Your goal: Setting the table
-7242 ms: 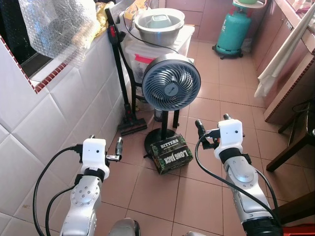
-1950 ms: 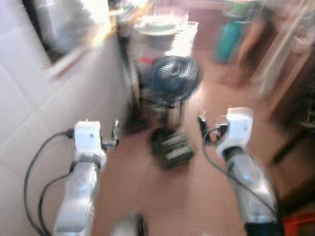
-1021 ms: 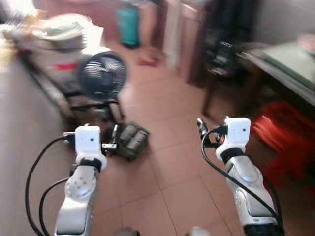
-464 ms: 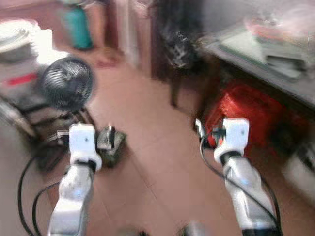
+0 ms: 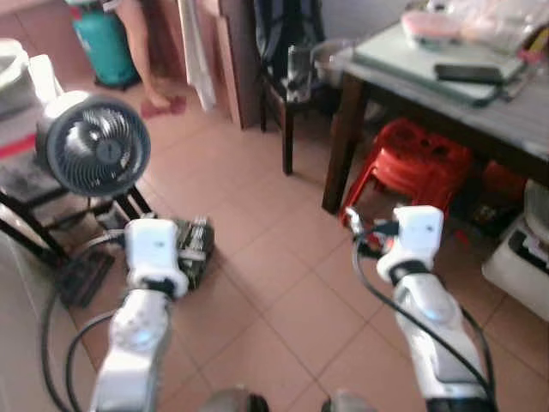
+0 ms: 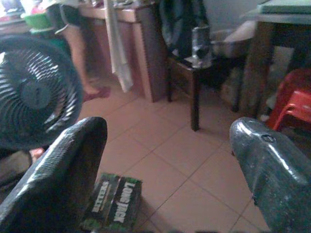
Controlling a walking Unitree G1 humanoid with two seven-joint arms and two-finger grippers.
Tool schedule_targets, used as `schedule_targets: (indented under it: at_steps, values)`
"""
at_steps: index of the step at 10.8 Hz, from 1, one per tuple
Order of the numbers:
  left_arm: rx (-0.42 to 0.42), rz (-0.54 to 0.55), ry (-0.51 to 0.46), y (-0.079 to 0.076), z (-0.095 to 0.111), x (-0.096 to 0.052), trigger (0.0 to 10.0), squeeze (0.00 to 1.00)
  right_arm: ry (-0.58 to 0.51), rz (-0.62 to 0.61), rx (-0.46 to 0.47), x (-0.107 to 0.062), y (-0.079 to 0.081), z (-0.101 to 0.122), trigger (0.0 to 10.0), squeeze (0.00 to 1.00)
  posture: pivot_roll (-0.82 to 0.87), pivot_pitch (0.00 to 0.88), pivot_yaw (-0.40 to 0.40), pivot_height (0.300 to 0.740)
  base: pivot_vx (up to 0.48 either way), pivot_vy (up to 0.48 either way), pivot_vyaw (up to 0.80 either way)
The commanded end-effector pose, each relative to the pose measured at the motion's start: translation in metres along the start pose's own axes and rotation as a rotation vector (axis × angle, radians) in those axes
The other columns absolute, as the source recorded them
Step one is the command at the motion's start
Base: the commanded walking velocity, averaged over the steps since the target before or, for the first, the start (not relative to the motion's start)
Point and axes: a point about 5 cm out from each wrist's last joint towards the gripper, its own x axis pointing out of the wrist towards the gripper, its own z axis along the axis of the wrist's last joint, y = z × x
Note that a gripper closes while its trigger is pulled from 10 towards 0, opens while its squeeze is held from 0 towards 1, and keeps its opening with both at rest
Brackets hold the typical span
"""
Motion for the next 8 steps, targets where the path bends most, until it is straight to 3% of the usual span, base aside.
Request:
schedule_targets:
  at_steps: [1,8]
  values:
    - [0.001,-0.006,0.0,0.0018,0.0018,-0.0009,10.0,0.0,-0.009,-0.008,0.001,-0.0016,0.0001,0.0031,10.0,0.0,0.01,0.129,0.083,0.74,0.0,0.0,-0.8]
    - [-0.01,-0.052,0.005,-0.0003,0.0057,0.0002,10.0,0.0,-0.025,-0.018,-0.004,-0.0032,0.0014,0.0068,10.0,0.0,0.0,0.15,0.106,0.74,0.0,0.0,-0.8]
